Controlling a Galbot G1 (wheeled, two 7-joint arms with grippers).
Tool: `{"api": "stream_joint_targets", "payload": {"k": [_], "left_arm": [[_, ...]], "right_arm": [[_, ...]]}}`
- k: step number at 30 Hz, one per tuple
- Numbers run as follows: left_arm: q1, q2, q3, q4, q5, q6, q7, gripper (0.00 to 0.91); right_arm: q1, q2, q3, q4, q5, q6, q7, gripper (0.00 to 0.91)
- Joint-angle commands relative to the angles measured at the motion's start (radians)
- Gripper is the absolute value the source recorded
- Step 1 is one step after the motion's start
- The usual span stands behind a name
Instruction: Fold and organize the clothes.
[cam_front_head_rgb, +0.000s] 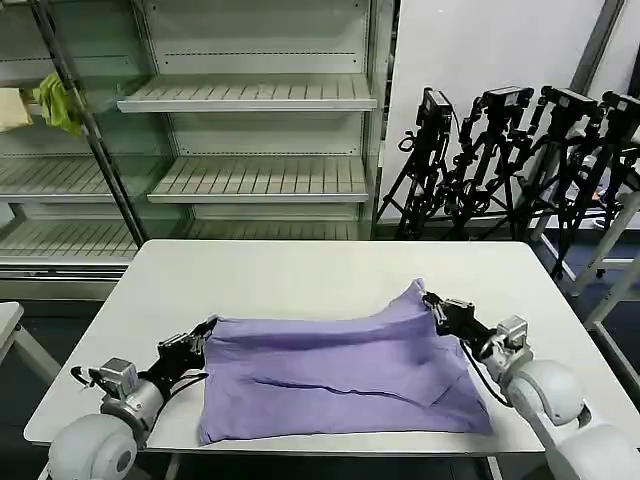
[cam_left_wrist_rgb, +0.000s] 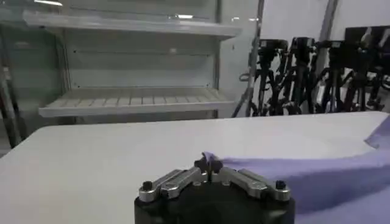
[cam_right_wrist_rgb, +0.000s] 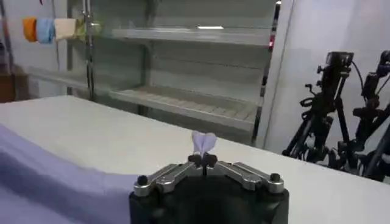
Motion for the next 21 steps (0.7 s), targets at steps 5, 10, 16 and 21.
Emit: {"api": "stream_joint_targets", "payload": {"k": [5,10,16,21], "left_arm": [[0.087,0.001,-0.022,-0.076,0.005,0.000,0.000,0.000],[0.110,-0.004,-0.032,-0.097,0.010,0.000,-0.001,0.000],[0.141,-0.010,-0.050,-0.126,0.016,-0.002,0.000,0.000],[0.165,-0.013,-0.073,-0.148,0.015,-0.002,0.000,0.000]], "right_arm": [[-0.088,-0.022,0.048,0.077,0.002,0.005,0.000,0.000],[-0.100,-0.025,0.061,0.096,0.003,0.009,0.000,0.000],[-0.114,-0.035,0.090,0.115,0.013,0.011,0.001,0.000],[-0.128,-0.043,0.111,0.134,0.019,0.011,0.001,0.000]]}}
